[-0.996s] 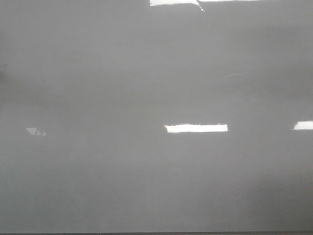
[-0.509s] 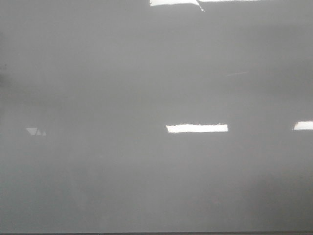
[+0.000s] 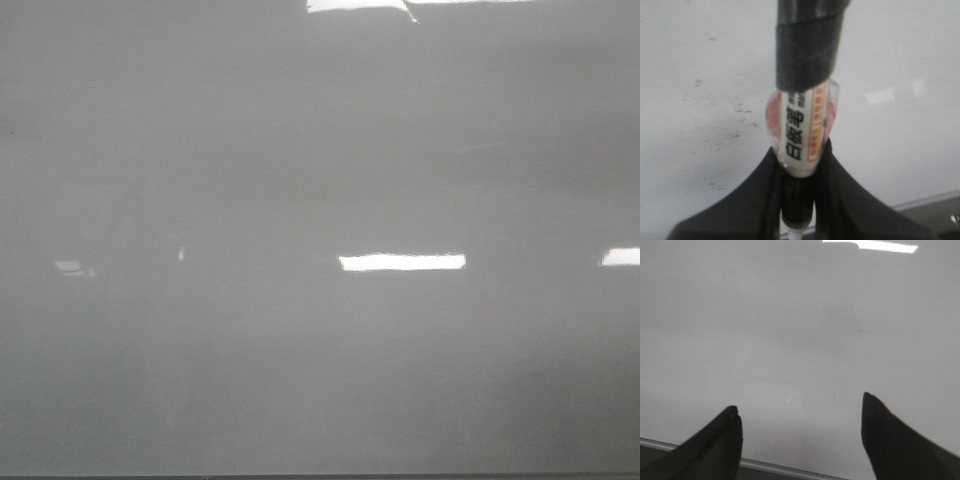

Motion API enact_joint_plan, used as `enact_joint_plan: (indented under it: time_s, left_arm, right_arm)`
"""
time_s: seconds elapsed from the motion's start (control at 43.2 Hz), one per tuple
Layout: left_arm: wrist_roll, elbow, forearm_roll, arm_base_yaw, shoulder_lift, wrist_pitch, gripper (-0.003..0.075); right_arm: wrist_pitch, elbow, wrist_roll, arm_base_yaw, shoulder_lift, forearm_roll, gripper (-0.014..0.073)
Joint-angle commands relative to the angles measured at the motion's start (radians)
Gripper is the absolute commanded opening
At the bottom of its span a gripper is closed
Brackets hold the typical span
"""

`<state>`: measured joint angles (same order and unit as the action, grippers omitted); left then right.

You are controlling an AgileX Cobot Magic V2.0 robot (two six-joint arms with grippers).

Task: Write number 6 on whiteboard

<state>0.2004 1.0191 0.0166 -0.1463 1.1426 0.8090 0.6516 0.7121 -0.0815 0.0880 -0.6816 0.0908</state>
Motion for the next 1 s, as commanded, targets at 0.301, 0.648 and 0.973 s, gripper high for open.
enact_joint_plan:
  time_s: [0.301,0.648,0.973]
  left_arm:
    - [0.449,0.167,-0.273,-0.288,0.104,0.216,-0.002]
    - [0.611,0.19,-0.273,-0.541,0.242,0.2,-0.002]
    - [0.636,0.19,-0.273,-0.637,0.247,0.155,-0.002]
  right_arm:
    - [0.186,0.205,-0.055,0.004,-0.173,0.025,0.0528]
    - [0.341,0.303,-0.548,0.169,-0.36,0.282,0.0528]
    - [0.346,0.368,-0.793,0.412,-0.503,0.372,0.0528]
